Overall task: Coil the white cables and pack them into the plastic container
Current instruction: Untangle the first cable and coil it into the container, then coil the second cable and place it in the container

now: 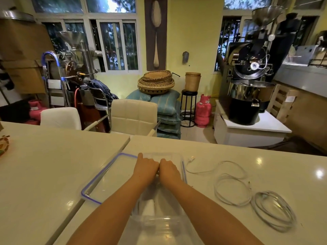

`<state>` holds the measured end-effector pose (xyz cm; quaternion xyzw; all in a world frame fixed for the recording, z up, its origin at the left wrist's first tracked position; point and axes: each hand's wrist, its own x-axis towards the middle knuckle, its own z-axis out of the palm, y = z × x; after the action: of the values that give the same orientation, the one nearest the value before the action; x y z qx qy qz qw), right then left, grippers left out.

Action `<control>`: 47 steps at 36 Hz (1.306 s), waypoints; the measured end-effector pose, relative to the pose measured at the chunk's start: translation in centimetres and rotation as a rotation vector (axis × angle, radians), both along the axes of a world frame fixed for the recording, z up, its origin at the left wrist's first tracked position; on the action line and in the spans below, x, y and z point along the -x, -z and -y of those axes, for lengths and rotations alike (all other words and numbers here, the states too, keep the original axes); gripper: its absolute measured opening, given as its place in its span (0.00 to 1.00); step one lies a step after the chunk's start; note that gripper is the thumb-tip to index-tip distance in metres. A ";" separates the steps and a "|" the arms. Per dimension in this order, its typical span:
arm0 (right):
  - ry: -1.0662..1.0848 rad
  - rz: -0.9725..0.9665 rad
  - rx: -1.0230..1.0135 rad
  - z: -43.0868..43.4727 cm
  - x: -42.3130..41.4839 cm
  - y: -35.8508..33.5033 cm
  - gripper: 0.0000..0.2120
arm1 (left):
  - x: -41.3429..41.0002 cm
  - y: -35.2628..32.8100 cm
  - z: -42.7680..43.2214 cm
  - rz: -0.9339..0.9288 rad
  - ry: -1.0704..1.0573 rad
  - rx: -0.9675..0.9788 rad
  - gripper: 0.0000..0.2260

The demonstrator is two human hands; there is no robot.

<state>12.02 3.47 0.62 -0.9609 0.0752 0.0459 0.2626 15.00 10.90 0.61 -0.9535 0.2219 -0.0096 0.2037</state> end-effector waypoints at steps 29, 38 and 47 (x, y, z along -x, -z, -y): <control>-0.055 0.168 0.105 11.8 -0.1 -5.1 0.17 | -0.6 -4.2 3.7 -0.132 0.014 0.463 0.14; -0.117 -0.157 0.300 15.3 0.8 -0.1 0.21 | 1.6 -4.1 7.6 -0.288 0.121 0.573 0.17; -0.219 -0.110 0.512 15.7 1.3 1.1 0.10 | 2.7 -3.1 8.7 -0.391 0.117 0.644 0.18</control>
<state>10.74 -12.25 -0.47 -0.9944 -0.0057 0.1053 0.0003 12.35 2.20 3.70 -0.9382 0.2962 0.0916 -0.1535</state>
